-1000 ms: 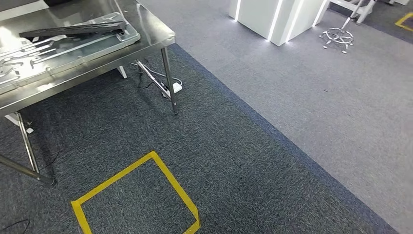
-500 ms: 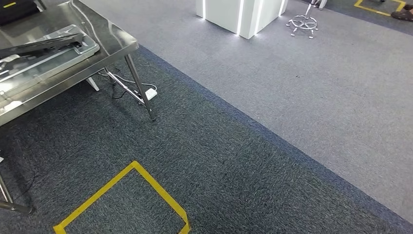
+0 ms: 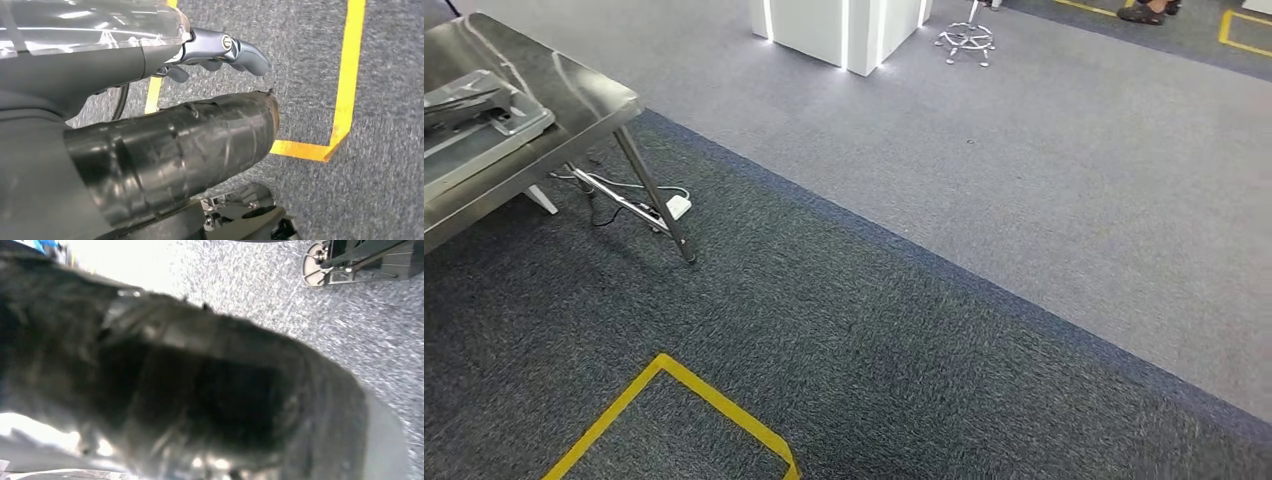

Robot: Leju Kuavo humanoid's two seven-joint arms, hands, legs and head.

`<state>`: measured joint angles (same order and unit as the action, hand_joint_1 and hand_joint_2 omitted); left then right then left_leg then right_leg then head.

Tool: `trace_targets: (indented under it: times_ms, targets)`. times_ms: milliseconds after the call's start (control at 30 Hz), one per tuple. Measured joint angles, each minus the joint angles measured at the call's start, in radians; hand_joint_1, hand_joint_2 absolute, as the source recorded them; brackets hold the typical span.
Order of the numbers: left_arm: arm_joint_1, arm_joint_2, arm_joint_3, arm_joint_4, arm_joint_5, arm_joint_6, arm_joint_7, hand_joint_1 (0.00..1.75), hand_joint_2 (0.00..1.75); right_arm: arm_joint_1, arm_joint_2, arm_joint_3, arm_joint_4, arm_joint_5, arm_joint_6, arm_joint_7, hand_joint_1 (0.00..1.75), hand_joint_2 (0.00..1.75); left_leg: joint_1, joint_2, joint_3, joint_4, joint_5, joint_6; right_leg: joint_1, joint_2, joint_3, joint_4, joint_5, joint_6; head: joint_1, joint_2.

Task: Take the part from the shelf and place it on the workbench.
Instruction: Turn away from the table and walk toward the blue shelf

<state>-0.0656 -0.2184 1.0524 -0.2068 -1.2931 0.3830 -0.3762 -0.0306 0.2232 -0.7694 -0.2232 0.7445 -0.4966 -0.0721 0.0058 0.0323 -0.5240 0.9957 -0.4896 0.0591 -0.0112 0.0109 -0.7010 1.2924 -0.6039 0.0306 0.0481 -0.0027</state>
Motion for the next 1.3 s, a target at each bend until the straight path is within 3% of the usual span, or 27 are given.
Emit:
trace_targets:
  times_ms: [33,67,100,167,233,300,367,433,500,533,567,600,667,733,800,867,933,1000,1033,1067,1100,1167,1233,1300]
  targets:
    - [0.000,0.000,0.000,0.000,0.000,0.000,0.001,0.00,0.00,0.001,0.000,0.000,0.000,0.001,0.002,0.000,0.00,0.00,0.000,0.012,0.001,0.000,-0.002,-0.001,-0.002,-0.003,0.003,-0.003,0.013,0.002,0.000,0.000]
    - [-0.001,0.001,0.000,0.000,0.000,0.000,0.002,0.00,0.00,0.001,0.000,0.000,0.000,0.001,0.004,0.000,0.00,0.00,0.000,0.023,0.003,0.001,-0.004,-0.003,-0.004,-0.009,0.025,-0.045,0.042,0.003,0.000,0.000]
    - [-0.001,0.000,0.000,0.000,-0.001,0.000,0.003,0.00,0.00,0.002,0.000,0.000,0.000,0.001,0.005,0.000,0.00,0.00,0.000,0.033,0.005,0.002,-0.007,-0.006,-0.005,-0.024,0.062,-0.114,0.077,0.003,0.000,0.000]
    - [-0.001,0.000,0.000,0.000,-0.004,0.000,0.005,0.00,0.00,0.000,0.000,0.000,0.000,0.001,0.011,0.001,0.00,0.00,-0.004,0.049,0.010,0.006,-0.015,-0.017,0.000,-0.062,0.124,-0.232,0.118,-0.003,0.000,0.000]
    - [-0.003,0.000,0.000,0.000,-0.007,-0.001,0.006,0.00,0.00,-0.001,0.000,0.000,0.000,0.003,0.019,0.000,0.00,0.00,-0.008,0.064,0.014,0.008,-0.020,-0.029,0.007,-0.071,0.138,-0.267,0.121,-0.014,-0.002,0.000]
    - [-0.008,0.000,0.000,0.000,-0.008,-0.002,0.005,0.00,0.00,0.000,0.000,0.000,0.000,0.004,0.023,0.000,0.00,0.00,-0.005,0.071,0.020,0.010,-0.025,-0.040,0.006,-0.052,0.136,-0.271,0.125,-0.026,-0.002,0.000]
    - [-0.009,0.001,0.000,0.000,-0.008,-0.003,0.004,0.00,0.00,-0.001,0.000,0.000,0.000,0.008,0.023,-0.001,0.00,0.00,0.000,0.036,0.007,0.049,-0.057,-0.050,0.002,-0.033,0.137,-0.276,0.130,-0.039,-0.002,0.000]
    - [-0.007,0.001,0.000,0.000,-0.007,-0.006,0.002,0.00,0.00,-0.003,0.000,0.000,0.000,0.012,0.024,0.000,0.00,0.00,0.003,-0.011,-0.046,0.166,-0.122,-0.056,0.002,-0.014,0.136,-0.277,0.134,-0.048,-0.002,0.000]
    - [-0.004,0.001,0.000,0.000,-0.006,-0.008,0.002,0.00,0.00,-0.003,0.001,0.000,0.000,0.014,0.025,0.001,0.00,0.00,0.004,-0.022,-0.104,0.285,-0.163,-0.057,0.006,0.010,0.134,-0.275,0.134,-0.051,-0.002,0.000]
    - [-0.003,0.001,0.000,0.000,-0.005,-0.009,0.002,0.00,0.00,-0.003,0.001,0.000,0.000,0.015,0.025,0.003,0.00,0.00,0.004,-0.024,-0.113,0.298,-0.153,-0.056,0.007,0.023,0.134,-0.273,0.134,-0.051,-0.002,0.000]
    - [-0.002,0.001,0.000,0.000,-0.004,-0.010,0.002,0.00,0.00,-0.002,0.001,0.000,0.000,0.016,0.027,0.005,0.00,0.00,0.004,-0.027,-0.103,0.270,-0.124,-0.053,0.008,0.037,0.134,-0.271,0.134,-0.051,-0.002,0.000]
    - [-0.002,0.001,0.000,0.000,-0.004,-0.010,0.002,0.00,0.00,-0.002,0.001,0.000,0.000,0.017,0.029,0.007,0.00,0.00,0.004,-0.036,-0.079,0.209,-0.083,-0.048,0.008,0.051,0.134,-0.269,0.134,-0.050,-0.002,0.000]
    - [0.000,0.002,0.001,0.000,-0.005,-0.012,0.003,0.00,0.00,-0.003,0.003,0.000,0.000,0.020,0.034,0.009,0.00,0.00,0.004,-0.079,-0.026,0.078,-0.025,-0.039,0.008,0.075,0.132,-0.265,0.134,-0.047,-0.002,0.000]
    - [-0.002,0.002,0.001,0.000,-0.006,-0.012,0.005,0.00,0.00,-0.003,0.005,0.000,0.000,0.022,0.038,0.009,0.00,0.00,0.001,-0.104,-0.006,0.026,-0.014,-0.033,0.006,0.094,0.126,-0.265,0.137,-0.036,-0.002,0.000]
    - [-0.004,0.002,0.001,0.000,-0.006,-0.012,0.006,0.00,0.00,0.000,0.007,0.000,0.001,0.023,0.039,0.009,0.00,0.00,0.000,-0.088,-0.003,0.017,-0.007,-0.026,0.003,0.108,0.122,-0.267,0.141,-0.022,-0.002,0.000]
    - [-0.004,0.001,0.001,0.000,-0.007,-0.013,0.007,0.00,0.00,0.002,0.008,0.000,0.001,0.023,0.038,0.010,0.00,0.00,0.004,-0.064,0.002,0.003,0.003,-0.012,0.006,0.074,0.109,-0.241,0.120,-0.014,-0.001,0.000]
    - [-0.002,0.001,0.001,0.000,-0.007,-0.013,0.007,0.00,0.00,0.000,0.008,0.000,0.001,0.023,0.038,0.010,0.00,0.00,0.005,-0.037,0.002,-0.004,0.008,-0.004,0.007,0.021,0.062,-0.141,0.057,-0.007,0.001,0.000]
    - [0.002,0.001,0.001,0.000,-0.006,-0.013,0.007,0.00,0.00,-0.001,0.008,0.000,0.001,0.024,0.039,0.011,0.00,0.00,0.003,-0.007,-0.001,-0.003,0.007,-0.003,0.002,0.003,0.004,-0.018,0.004,0.000,0.001,0.000]
    - [0.003,0.001,0.001,0.000,-0.006,-0.014,0.007,0.00,0.00,0.000,0.008,0.000,0.001,0.024,0.040,0.012,0.00,0.00,0.003,0.007,-0.001,-0.002,0.006,-0.004,-0.001,-0.001,-0.007,0.007,0.003,0.004,0.001,0.000]
    - [0.003,0.001,0.001,0.000,-0.006,-0.014,0.007,0.00,0.00,0.001,0.008,0.000,0.001,0.025,0.040,0.014,0.00,0.00,0.004,0.020,0.000,-0.002,0.004,-0.005,-0.005,-0.005,0.003,-0.009,0.022,0.007,0.001,0.000]
    - [0.003,0.000,0.001,0.000,-0.005,-0.014,0.006,0.00,0.00,0.002,0.007,0.000,0.001,0.025,0.041,0.016,0.00,0.00,0.004,0.031,0.002,0.000,0.001,-0.008,-0.008,-0.014,0.034,-0.064,0.056,0.010,0.001,0.000]
    - [0.003,-0.001,0.001,0.000,-0.006,-0.014,0.006,0.00,0.00,0.002,0.007,0.000,0.001,0.026,0.041,0.018,0.00,0.00,0.002,0.049,0.006,0.005,-0.007,-0.018,-0.008,-0.060,0.108,-0.205,0.111,0.007,0.001,0.000]
    - [0.002,-0.001,0.001,0.000,-0.006,-0.014,0.006,0.00,0.00,0.001,0.007,0.000,0.001,0.027,0.042,0.018,0.00,0.00,-0.003,0.064,0.010,0.009,-0.014,-0.031,-0.003,-0.084,0.138,-0.266,0.124,-0.004,0.000,0.000]
    - [-0.001,-0.001,0.001,0.000,-0.006,-0.014,0.006,0.00,0.00,0.002,0.007,0.000,0.001,0.027,0.042,0.019,0.00,0.00,-0.004,0.079,0.019,0.008,-0.017,-0.043,0.000,-0.064,0.136,-0.266,0.125,-0.017,-0.001,0.000]
